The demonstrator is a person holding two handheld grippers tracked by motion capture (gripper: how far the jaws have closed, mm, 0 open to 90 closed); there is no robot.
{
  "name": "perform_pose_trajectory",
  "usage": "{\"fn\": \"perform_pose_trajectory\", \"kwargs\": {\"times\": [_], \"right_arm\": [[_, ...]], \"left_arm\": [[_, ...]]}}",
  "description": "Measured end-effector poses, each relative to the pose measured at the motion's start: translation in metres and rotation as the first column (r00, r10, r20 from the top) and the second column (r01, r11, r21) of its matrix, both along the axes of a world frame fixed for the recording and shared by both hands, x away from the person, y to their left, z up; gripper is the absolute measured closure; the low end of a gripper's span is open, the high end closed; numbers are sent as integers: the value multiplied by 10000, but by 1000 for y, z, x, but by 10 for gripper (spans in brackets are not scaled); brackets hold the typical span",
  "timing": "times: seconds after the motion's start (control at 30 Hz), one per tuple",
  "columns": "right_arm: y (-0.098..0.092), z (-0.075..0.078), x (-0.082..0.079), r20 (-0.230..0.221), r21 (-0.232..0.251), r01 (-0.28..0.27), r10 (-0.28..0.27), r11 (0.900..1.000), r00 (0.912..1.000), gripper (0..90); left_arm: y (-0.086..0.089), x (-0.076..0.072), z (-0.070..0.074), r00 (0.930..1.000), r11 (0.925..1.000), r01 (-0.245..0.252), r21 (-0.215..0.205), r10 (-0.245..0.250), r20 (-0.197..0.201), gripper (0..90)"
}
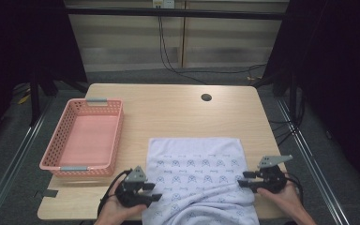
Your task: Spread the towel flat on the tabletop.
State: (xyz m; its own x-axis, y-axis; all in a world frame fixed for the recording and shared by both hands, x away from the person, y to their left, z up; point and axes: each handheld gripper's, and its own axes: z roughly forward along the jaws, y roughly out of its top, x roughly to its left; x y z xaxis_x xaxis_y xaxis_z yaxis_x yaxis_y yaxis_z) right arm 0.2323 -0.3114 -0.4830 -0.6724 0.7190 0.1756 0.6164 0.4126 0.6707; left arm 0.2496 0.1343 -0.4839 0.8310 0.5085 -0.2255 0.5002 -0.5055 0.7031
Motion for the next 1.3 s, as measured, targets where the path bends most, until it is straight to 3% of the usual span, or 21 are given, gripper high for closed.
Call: {"fn": "perform_pose_trajectory", "kwargs": {"times": [0.07,0.17,0.27,0.3,0.37,0.43,0.47,0.53,0.6,0.67,0.73,0.9,0.93,0.97,1.0,1.07,1.1,1.13,1.17,1.3], "right_arm": [[-4,5,20,413,-8,571,-570,9984,9975,541],[-7,6,53,599,213,890,-901,9958,9941,519],[-10,1,85,974,16,1326,-1321,9912,9864,496],[-12,-4,103,898,199,1506,-1518,9884,9843,489],[-12,-6,110,910,117,1638,-1642,9864,9822,480],[-12,-10,119,814,63,1651,-1651,9863,9829,476],[-12,-13,122,764,12,1721,-1717,9851,9822,467],[-11,-17,124,686,-39,1568,-1562,9876,9853,462],[-8,-20,125,640,-197,1473,-1457,9889,9873,456],[-5,-22,125,660,-162,1434,-1420,9895,9877,468],[-5,-22,125,536,35,1396,-1396,9902,9888,529],[-3,-22,123,230,351,1121,-1129,9931,9933,823],[-3,-22,122,130,439,1058,-1065,9934,9942,847],[-3,-22,122,46,504,1098,-1102,9927,9939,856],[-4,-21,121,41,565,1024,-1028,9931,9947,861],[-5,-19,120,-8,614,1052,-1054,9925,9944,864],[-6,-19,118,24,717,1074,-1079,9916,9942,864],[-6,-19,118,24,717,1074,-1079,9916,9942,864],[-7,-19,118,56,757,1020,-1027,9919,9947,864],[-8,-19,117,49,838,995,-1002,9915,9950,862]], "left_arm": [[-5,20,2,9994,9995,-306,-110,308,177,511],[-15,52,0,9957,9947,-891,-509,902,209,497],[-21,73,0,9874,9879,-1481,-466,1503,487,486],[-22,78,1,9872,9879,-1487,-446,1509,515,464],[-26,87,4,9807,9819,-1835,-460,1861,602,461],[-29,95,4,9804,9796,-1883,-703,1917,456,438],[-30,98,4,9801,9805,-1898,-512,1923,495,438],[-28,101,2,9799,9788,-1937,-670,1964,359,434],[-25,103,0,9779,9784,-2018,-443,2038,474,425],[-20,106,-3,9734,9725,-2261,-552,2276,241,421],[-20,105,-4,9692,9689,-2428,-477,2444,314,410],[-19,107,-12,9684,9691,-2463,-116,2465,385,403],[-19,108,-14,9664,9669,-2550,-54,2551,313,400],[-19,109,-15,9662,9669,-2552,59,2548,388,394],[-20,110,-16,9607,9614,-2751,17,2749,381,392],[-23,111,-18,9611,9609,-2760,-221,2760,-57,381],[-26,110,-17,9582,9582,-2855,-179,2858,128,381],[-27,110,-17,9615,9621,-2727,-102,2729,316,381],[-28,111,-17,9640,9646,-2638,-40,2638,327,382],[-20,117,-20,9579,9583,-2859,-25,2858,283,374]]}}
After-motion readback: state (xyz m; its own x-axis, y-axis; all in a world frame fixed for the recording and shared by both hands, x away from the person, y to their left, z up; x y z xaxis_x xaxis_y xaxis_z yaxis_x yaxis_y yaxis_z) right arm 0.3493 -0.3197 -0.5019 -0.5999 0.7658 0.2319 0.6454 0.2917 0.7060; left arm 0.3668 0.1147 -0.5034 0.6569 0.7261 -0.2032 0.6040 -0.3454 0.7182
